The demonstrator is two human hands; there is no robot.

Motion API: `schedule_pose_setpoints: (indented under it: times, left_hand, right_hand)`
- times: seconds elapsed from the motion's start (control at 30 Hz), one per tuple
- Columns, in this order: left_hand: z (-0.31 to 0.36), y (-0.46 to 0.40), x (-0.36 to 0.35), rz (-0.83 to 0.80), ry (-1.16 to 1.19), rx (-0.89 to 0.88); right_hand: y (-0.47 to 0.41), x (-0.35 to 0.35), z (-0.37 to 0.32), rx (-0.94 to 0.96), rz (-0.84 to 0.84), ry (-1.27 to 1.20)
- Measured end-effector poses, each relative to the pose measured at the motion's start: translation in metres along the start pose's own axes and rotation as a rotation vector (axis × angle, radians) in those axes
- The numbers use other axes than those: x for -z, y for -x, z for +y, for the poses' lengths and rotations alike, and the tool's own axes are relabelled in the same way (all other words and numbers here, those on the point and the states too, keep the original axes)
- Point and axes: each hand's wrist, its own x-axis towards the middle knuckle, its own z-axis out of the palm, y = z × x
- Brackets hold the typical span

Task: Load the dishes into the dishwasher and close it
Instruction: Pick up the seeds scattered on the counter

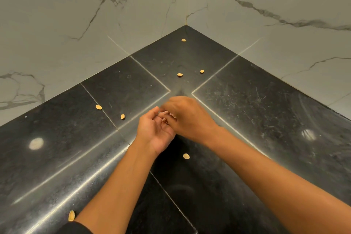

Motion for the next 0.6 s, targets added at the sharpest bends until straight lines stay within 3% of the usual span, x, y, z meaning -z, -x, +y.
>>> schedule_pose_setpoints:
  times: [0.13, 0.2, 0.4, 0.6]
  left_hand:
    - [0.002, -0.001, 0.0, -0.046, 0.011, -0.027]
    - [0.006, -0.002, 0.005, -0.056, 0.047, -0.026]
    - [0.016, 0.005, 0.021, -0.126, 0.105, -0.059]
    - [0.028, 0.014, 0.036, -0.15, 0.109, -0.068]
  right_hand:
    - [-0.01, 0.008, 0.022, -0.078, 0.267, -0.093]
    - [-0.026, 0.013, 0.041, -0.167, 0.298, -0.063]
    - [-0.082, 0.014, 0.085, -0.319, 0.01, 0.183]
    - [-0.107, -0.002, 0.093, -0.231, -0.142, 0.384]
